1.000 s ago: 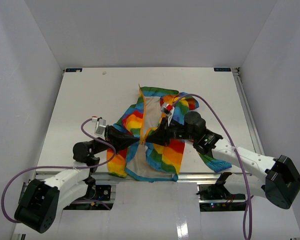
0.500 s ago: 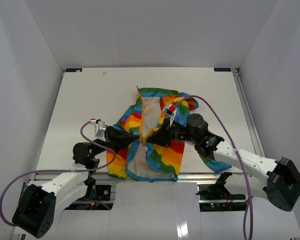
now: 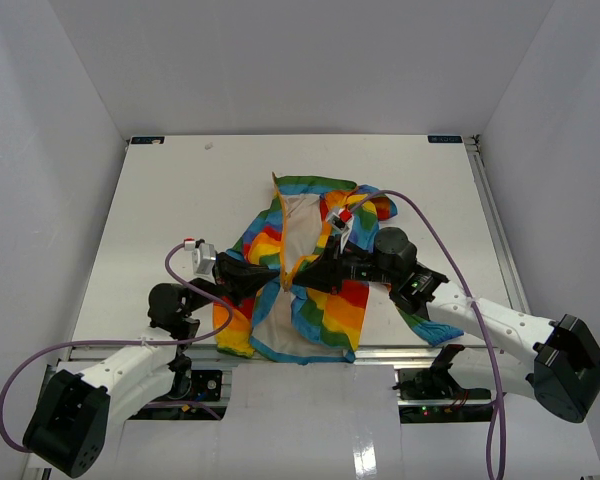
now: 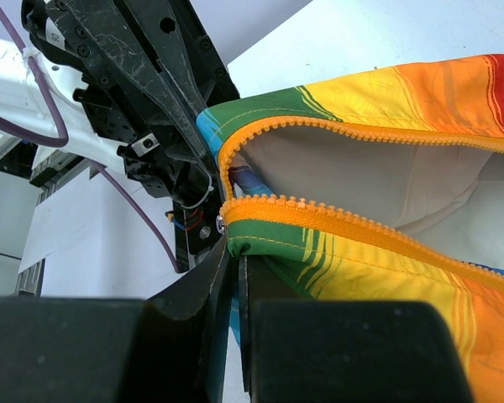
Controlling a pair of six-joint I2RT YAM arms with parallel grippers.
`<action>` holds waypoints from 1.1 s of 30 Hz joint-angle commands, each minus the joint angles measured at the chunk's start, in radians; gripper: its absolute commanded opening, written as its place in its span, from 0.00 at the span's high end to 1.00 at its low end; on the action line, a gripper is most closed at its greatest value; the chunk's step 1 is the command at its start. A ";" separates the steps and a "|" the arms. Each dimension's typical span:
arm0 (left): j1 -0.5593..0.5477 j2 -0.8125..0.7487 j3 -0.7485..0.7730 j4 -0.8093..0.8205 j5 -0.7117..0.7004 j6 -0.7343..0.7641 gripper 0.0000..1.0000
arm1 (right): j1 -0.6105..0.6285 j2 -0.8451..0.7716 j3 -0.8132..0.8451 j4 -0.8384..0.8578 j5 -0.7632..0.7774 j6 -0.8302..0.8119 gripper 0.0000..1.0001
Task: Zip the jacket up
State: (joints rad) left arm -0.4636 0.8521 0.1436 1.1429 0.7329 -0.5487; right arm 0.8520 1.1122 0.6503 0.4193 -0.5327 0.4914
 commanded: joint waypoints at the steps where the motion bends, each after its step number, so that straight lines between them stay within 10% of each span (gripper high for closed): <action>1: -0.007 -0.016 0.008 0.000 -0.013 0.027 1.00 | 0.002 -0.019 0.002 0.064 0.002 0.016 0.92; 33: -0.010 -0.002 -0.023 0.065 -0.010 0.047 1.00 | 0.002 0.005 0.017 0.079 0.045 0.052 0.92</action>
State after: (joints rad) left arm -0.4684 0.8547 0.1369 1.1663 0.7284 -0.5246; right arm 0.8520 1.1278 0.6502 0.4249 -0.5072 0.5245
